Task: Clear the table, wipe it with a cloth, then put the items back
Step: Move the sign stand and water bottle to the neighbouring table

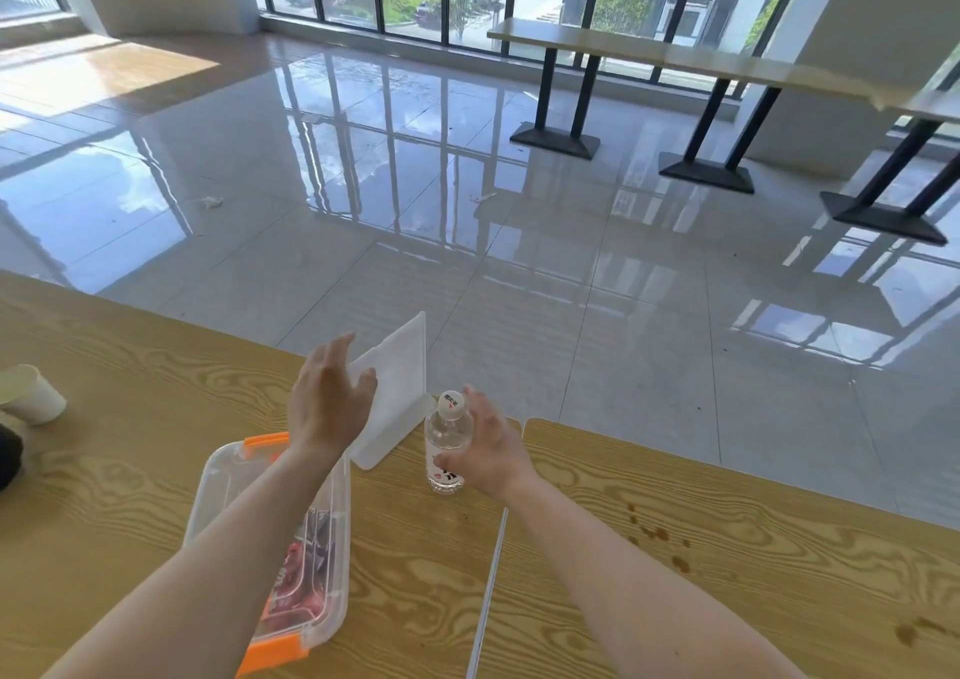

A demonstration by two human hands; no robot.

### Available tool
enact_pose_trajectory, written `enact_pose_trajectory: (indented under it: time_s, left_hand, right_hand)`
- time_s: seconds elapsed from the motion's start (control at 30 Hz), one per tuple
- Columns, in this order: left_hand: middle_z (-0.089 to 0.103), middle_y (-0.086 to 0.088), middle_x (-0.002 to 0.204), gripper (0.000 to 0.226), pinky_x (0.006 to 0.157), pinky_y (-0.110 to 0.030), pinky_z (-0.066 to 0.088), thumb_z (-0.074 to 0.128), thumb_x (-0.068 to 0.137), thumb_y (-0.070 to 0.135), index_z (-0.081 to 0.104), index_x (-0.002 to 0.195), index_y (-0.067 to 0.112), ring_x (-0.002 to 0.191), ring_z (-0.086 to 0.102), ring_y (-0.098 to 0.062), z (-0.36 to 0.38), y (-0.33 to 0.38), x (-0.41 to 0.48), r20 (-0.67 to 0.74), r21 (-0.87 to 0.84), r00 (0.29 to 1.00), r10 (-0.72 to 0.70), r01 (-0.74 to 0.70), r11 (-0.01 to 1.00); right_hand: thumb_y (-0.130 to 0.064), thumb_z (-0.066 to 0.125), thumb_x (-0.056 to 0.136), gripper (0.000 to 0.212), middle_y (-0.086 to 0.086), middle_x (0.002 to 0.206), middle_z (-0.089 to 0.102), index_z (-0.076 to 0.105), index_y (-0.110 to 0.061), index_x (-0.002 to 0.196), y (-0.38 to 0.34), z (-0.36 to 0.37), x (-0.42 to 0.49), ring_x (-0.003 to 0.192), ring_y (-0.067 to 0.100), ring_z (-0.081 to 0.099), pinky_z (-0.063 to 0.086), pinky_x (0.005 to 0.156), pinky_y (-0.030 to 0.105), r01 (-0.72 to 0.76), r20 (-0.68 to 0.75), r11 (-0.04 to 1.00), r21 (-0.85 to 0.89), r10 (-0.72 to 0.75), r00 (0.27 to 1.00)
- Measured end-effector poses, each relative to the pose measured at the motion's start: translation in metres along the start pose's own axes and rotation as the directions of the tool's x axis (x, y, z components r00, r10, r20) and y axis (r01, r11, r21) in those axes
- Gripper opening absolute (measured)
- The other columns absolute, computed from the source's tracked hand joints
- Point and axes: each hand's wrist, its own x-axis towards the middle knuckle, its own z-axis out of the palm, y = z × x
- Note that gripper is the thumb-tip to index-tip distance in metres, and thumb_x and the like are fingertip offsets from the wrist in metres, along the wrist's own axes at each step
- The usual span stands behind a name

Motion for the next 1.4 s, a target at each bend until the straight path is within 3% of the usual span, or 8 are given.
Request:
enact_pose_trajectory:
  time_s: [0.17, 0.37, 0.57, 0.83, 1.0, 1.23, 1.4]
  left_hand:
    - [0.057, -0.014, 0.133, 0.053, 0.094, -0.052, 0.046, 0.067, 0.087, 0.017, 0.05, 0.136, 0.011, 0.118, 0.056, -0.035, -0.011, 0.015, -0.019, -0.02, 0.12, 0.983, 0.184, -0.181, 0.976]
    - [0.055, -0.016, 0.134, 0.052, 0.094, -0.053, 0.045, 0.069, 0.085, 0.016, 0.051, 0.134, 0.008, 0.121, 0.054, -0.037, -0.02, 0.036, -0.051, 0.051, 0.211, 0.957, 0.286, -0.29, 0.933]
    - [0.052, -0.014, 0.138, 0.054, 0.095, -0.053, 0.045, 0.067, 0.087, 0.023, 0.048, 0.137, 0.012, 0.124, 0.052, -0.036, -0.019, 0.046, -0.085, 0.117, 0.235, 0.947, 0.3, -0.319, 0.918]
    - [0.059, -0.01, 0.127, 0.051, 0.08, -0.049, 0.05, 0.071, 0.078, 0.018, 0.052, 0.125, 0.018, 0.111, 0.06, -0.035, -0.001, 0.068, -0.146, 0.127, 0.167, 0.931, 0.342, -0.36, 0.918]
    - [0.059, -0.012, 0.129, 0.054, 0.084, -0.05, 0.051, 0.073, 0.079, 0.02, 0.054, 0.129, 0.012, 0.114, 0.06, -0.035, 0.012, 0.094, -0.185, 0.174, 0.198, 0.912, 0.371, -0.401, 0.894]
    - [0.052, -0.012, 0.142, 0.057, 0.104, -0.049, 0.042, 0.065, 0.087, 0.026, 0.049, 0.14, 0.013, 0.134, 0.046, -0.031, 0.04, 0.146, -0.235, 0.263, 0.194, 0.877, 0.403, -0.457, 0.868]
    - [0.053, -0.012, 0.141, 0.057, 0.102, -0.049, 0.044, 0.067, 0.086, 0.027, 0.05, 0.139, 0.012, 0.135, 0.045, -0.031, 0.064, 0.184, -0.27, 0.317, 0.159, 0.818, 0.48, -0.544, 0.824]
  right_hand:
    - [-0.024, 0.083, 0.076, 0.099, 0.006, 0.148, 0.044, 0.023, -0.019, 0.155, 0.002, -0.013, -0.014, 0.137, 0.024, 0.041, 0.038, 0.109, 0.038, -0.002, -0.013, 1.0, -0.029, 0.002, 1.0]
    - [-0.03, 0.081, 0.08, 0.093, 0.009, 0.148, 0.044, 0.026, -0.016, 0.153, 0.008, -0.029, -0.037, 0.137, 0.024, 0.043, 0.04, 0.11, 0.042, 0.0, -0.063, 0.998, -0.067, -0.004, 0.998]
    - [-0.031, 0.074, 0.086, 0.082, 0.009, 0.148, 0.045, 0.029, -0.017, 0.153, 0.025, -0.051, -0.072, 0.135, 0.027, 0.044, 0.041, 0.109, 0.043, -0.012, -0.113, 0.993, -0.118, -0.002, 0.994]
    - [-0.03, 0.071, 0.089, 0.074, 0.008, 0.146, 0.046, 0.033, -0.017, 0.151, 0.067, -0.083, -0.132, 0.135, 0.026, 0.043, 0.041, 0.109, 0.041, -0.013, -0.17, 0.986, -0.167, -0.016, 0.985]
    - [-0.032, 0.07, 0.09, 0.076, 0.007, 0.147, 0.047, 0.032, -0.016, 0.153, 0.096, -0.104, -0.168, 0.135, 0.025, 0.043, 0.041, 0.109, 0.041, -0.049, -0.213, 0.978, -0.204, 0.005, 0.977]
    - [-0.036, 0.065, 0.092, 0.07, 0.007, 0.149, 0.044, 0.033, -0.017, 0.151, 0.141, -0.133, -0.225, 0.136, 0.026, 0.041, 0.04, 0.108, 0.041, -0.103, -0.254, 0.964, -0.245, 0.038, 0.966]
    - [-0.037, 0.062, 0.094, 0.07, 0.005, 0.154, 0.038, 0.03, -0.019, 0.153, 0.179, -0.151, -0.269, 0.141, 0.025, 0.035, 0.035, 0.113, 0.041, -0.165, -0.287, 0.953, -0.254, 0.089, 0.954]
